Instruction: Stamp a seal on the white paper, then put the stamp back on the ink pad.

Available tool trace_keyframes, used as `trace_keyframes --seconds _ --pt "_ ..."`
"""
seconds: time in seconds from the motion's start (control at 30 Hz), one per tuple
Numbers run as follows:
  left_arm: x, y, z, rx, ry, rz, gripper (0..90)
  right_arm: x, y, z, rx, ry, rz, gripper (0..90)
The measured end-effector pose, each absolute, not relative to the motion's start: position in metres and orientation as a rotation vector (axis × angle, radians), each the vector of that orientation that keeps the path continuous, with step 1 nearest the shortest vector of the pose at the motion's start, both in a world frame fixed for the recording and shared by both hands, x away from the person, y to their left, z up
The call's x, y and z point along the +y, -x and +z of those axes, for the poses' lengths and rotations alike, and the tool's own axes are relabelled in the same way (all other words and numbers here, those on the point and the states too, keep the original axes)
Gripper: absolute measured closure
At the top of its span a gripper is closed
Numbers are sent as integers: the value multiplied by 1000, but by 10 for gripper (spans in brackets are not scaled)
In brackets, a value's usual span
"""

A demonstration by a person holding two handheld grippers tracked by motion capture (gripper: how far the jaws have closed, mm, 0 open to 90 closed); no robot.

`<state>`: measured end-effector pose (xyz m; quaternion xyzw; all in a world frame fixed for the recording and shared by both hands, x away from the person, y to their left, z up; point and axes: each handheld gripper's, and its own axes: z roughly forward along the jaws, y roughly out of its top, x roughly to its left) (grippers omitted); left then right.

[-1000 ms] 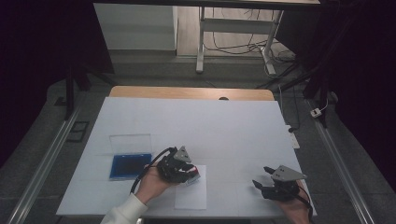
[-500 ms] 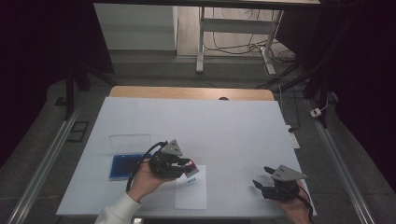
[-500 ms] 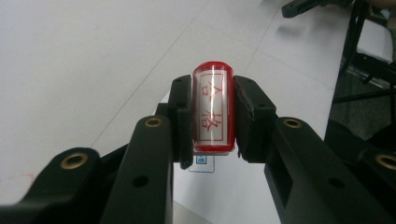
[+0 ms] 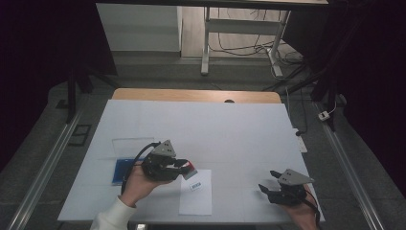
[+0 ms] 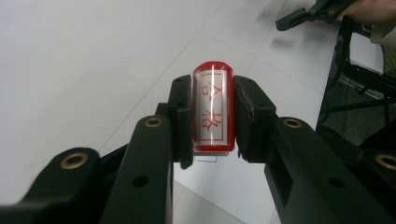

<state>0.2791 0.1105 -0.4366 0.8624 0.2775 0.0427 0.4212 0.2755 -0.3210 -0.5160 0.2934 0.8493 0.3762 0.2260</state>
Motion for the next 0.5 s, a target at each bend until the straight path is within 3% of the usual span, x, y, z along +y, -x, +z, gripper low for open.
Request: trace_keyframes --seconds 0.5 --pt "146 -275 -430 785 -2102 157 697 -318 -279 -513 2340 -792 1072 312"
